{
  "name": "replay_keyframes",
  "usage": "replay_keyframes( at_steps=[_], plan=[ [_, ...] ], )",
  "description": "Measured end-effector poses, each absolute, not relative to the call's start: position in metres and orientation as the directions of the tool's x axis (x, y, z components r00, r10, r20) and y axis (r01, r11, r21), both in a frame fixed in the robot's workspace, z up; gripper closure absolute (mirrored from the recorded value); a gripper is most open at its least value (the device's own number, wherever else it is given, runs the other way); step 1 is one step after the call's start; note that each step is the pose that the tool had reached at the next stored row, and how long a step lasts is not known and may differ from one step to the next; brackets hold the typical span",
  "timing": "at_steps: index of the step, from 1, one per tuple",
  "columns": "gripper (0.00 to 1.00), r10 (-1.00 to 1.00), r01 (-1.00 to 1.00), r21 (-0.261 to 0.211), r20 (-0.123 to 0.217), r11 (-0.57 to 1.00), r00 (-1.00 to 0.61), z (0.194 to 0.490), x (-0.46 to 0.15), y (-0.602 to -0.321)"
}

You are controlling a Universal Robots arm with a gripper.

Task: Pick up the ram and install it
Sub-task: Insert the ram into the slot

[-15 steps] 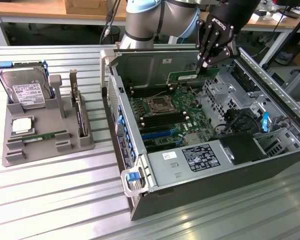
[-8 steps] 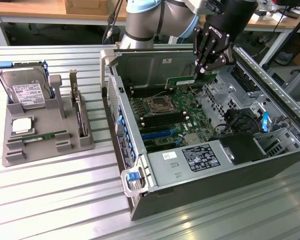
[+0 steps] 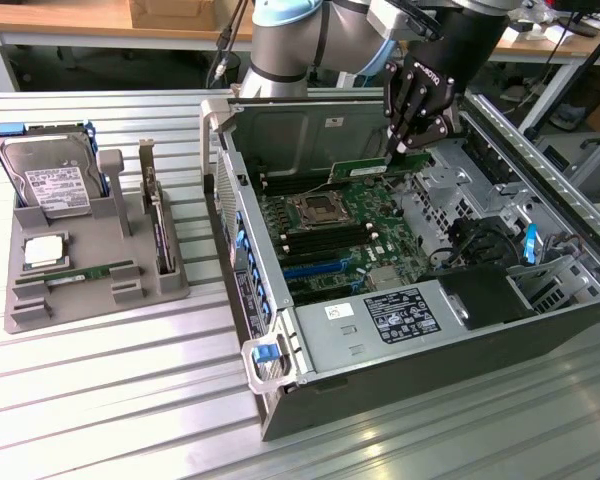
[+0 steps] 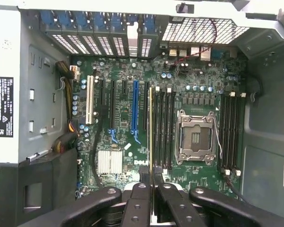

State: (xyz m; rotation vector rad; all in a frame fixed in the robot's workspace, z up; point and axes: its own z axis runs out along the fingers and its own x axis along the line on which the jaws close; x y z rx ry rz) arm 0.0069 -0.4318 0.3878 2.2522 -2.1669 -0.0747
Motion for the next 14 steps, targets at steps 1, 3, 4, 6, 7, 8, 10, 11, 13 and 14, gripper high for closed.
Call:
replay_keyframes(
  at_steps=[1, 3, 4, 6, 7, 8, 10, 11, 13, 14],
  plan=[
    [0.88, -0.999, -0.998, 0.044, -0.024, -0.039, 0.038, 0.387, 0.007, -0.432],
    [0.88, -0.999, -0.998, 0.044, -0.024, -0.039, 0.038, 0.385, 0.007, -0.432],
    [0.88, -0.999, -0.998, 0.044, -0.024, -0.039, 0.038, 0.384, 0.007, -0.432],
    [0.88, -0.999, -0.998, 0.044, -0.024, -0.039, 0.038, 0.381, 0.007, -0.432],
    [0.88, -0.999, -0.998, 0.044, -0.024, -0.039, 0.038, 0.38, 0.007, -0.432],
    [0.88, -0.999, -0.998, 0.044, -0.024, -0.039, 0.038, 0.379, 0.007, -0.432],
    [0.88, -0.999, -0.998, 0.044, -0.024, -0.039, 0.038, 0.377, 0.007, -0.432],
    [0.88, -0.999, -0.998, 0.044, -0.024, -0.039, 0.038, 0.376, 0.007, -0.432],
    [0.88, -0.999, -0.998, 0.044, -0.024, -0.039, 0.038, 0.374, 0.007, -0.432],
    [0.88, -0.999, -0.998, 0.044, -0.024, -0.039, 0.038, 0.373, 0.007, -0.432]
  ],
)
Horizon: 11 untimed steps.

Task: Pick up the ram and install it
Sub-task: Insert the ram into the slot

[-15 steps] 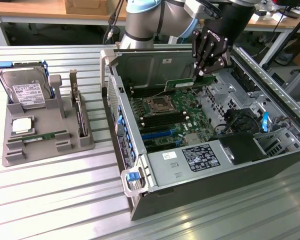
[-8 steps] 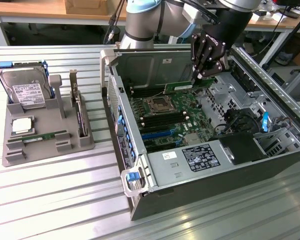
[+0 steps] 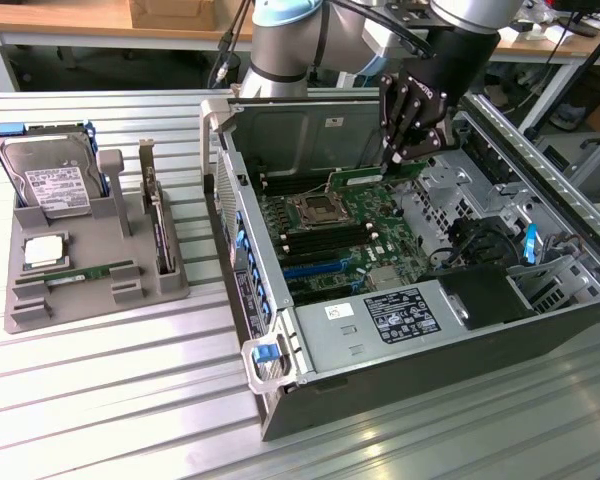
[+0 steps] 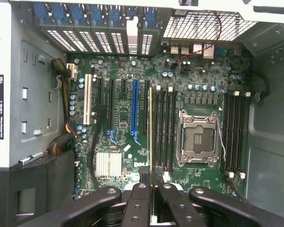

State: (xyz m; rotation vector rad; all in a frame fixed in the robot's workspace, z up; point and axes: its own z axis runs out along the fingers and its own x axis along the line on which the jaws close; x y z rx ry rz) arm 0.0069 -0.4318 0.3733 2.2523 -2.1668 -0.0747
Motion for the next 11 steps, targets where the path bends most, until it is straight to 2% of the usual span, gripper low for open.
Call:
replay_keyframes(
  at_steps=[11],
  plan=[
    [0.88, -0.999, -0.998, 0.044, -0.024, -0.039, 0.038, 0.3657, 0.0069, -0.4318]
  ],
)
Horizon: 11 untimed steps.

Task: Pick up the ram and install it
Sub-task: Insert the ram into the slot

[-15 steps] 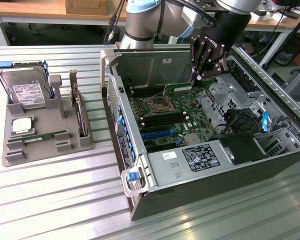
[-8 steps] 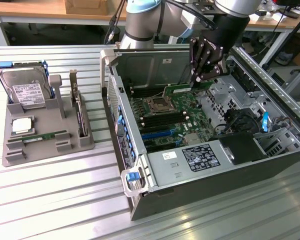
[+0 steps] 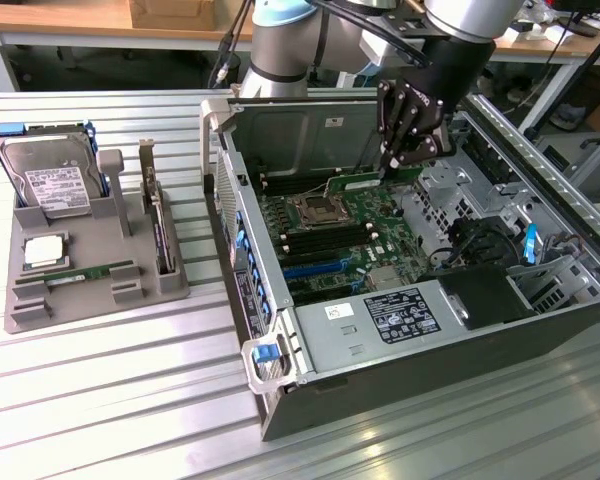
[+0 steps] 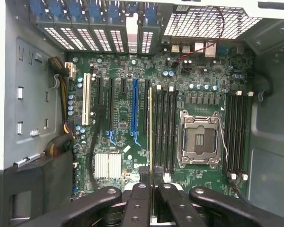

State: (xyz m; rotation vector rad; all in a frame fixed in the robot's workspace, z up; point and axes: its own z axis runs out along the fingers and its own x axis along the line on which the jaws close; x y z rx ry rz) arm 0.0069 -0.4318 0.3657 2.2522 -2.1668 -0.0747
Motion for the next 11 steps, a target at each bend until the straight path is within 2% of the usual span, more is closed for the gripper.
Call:
replay_keyframes(
  at_steps=[11],
  plan=[
    [0.88, -0.999, -0.998, 0.044, -0.024, -0.039, 0.038, 0.3588, 0.0069, -0.4318]
  ],
)
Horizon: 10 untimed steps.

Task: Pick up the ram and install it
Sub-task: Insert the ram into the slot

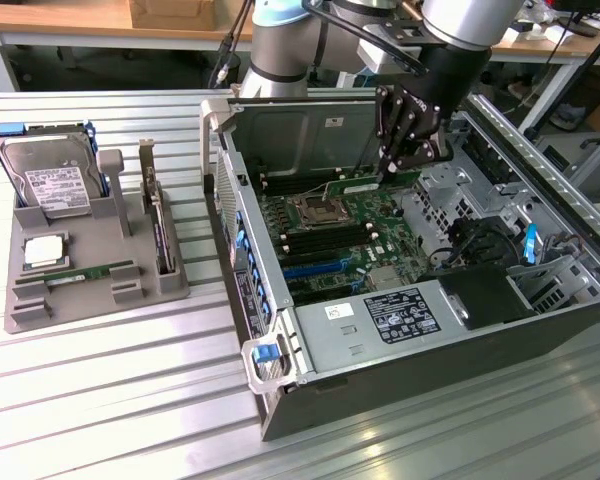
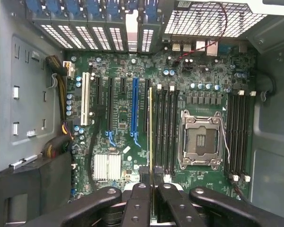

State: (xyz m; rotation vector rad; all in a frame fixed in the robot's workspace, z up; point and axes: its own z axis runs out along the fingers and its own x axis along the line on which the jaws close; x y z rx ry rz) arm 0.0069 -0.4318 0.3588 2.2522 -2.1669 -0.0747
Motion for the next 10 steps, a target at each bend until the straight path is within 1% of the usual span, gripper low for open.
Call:
replay_keyframes(
  at_steps=[10],
  plan=[
    [0.88, -0.999, -0.998, 0.044, -0.024, -0.039, 0.038, 0.3526, 0.0069, -0.4318]
  ],
)
